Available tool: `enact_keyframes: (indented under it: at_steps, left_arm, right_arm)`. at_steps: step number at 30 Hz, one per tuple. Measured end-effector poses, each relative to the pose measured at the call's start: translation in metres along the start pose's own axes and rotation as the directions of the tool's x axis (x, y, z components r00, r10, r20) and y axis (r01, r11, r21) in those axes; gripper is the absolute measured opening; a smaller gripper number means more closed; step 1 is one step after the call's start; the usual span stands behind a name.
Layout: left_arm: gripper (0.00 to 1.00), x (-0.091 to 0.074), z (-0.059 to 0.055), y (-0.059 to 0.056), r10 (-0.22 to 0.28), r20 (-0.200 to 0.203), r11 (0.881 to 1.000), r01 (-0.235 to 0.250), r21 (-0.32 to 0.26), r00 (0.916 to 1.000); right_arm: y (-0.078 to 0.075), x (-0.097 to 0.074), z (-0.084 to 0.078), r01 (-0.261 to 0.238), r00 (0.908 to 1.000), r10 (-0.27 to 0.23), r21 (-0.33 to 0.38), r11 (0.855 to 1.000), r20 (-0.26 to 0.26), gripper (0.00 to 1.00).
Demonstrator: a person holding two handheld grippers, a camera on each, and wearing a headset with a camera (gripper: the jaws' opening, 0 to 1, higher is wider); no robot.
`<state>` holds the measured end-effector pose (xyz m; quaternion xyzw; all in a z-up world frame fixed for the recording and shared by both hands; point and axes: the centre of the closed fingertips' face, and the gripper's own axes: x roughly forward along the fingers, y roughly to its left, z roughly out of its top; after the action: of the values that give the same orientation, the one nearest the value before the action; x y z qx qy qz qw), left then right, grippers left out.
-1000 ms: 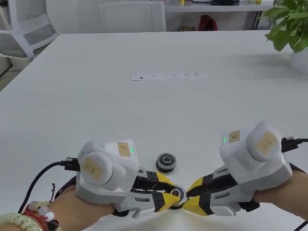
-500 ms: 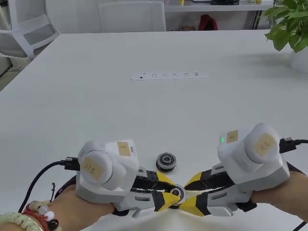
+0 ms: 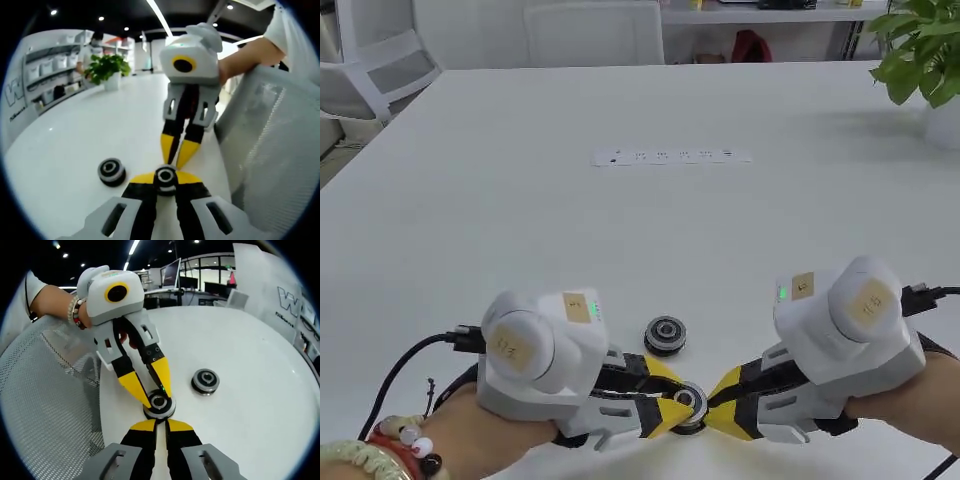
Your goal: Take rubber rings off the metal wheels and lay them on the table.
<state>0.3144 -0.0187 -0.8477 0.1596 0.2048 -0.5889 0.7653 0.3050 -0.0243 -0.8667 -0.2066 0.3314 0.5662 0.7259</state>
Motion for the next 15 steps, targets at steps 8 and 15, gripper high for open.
enact_keyframes:
  at_steps: [8, 15]
  left_arm:
    - [0.14, 0.000, 0.000, 0.001, 0.005, -0.002, 1.000, -0.005, 0.004, 1.0000]
    - [0.14, -0.001, 0.000, 0.001, 0.007, -0.003, 1.000, -0.007, 0.007, 1.0000]
  right_arm:
    - [-0.009, -0.003, 0.000, 0.028, 0.9996, -0.029, 0.127, 0.991, 0.000, 0.00]
    - [-0.012, -0.003, 0.000, -0.003, 0.9993, -0.010, 0.322, 0.947, 0.037, 0.00]
